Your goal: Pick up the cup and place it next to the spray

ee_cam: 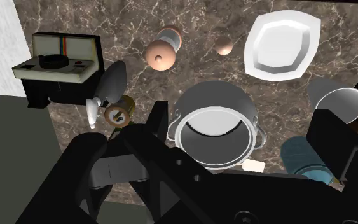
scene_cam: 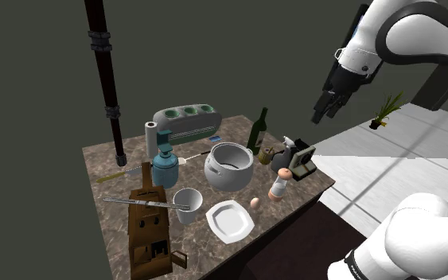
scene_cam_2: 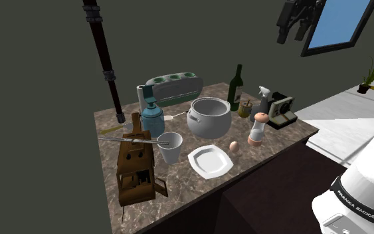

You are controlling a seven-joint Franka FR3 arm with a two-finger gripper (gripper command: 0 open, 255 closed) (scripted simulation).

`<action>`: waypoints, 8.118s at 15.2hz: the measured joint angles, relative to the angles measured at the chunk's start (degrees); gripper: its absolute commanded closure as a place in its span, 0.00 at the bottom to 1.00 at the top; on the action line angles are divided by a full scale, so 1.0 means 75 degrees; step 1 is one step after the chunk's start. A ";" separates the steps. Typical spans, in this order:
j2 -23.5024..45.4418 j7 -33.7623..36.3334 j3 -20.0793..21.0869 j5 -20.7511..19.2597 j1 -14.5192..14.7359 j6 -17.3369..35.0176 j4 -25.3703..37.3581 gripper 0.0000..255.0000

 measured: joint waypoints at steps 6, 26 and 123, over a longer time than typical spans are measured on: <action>0.0393 0.0355 0.0194 0.0289 0.0135 0.0860 -0.0555 0.00; 0.4588 0.1457 0.1050 0.1744 0.0975 0.5433 -0.1110 0.00; 0.6410 0.3053 0.1485 0.2080 0.1684 0.3382 0.2911 1.00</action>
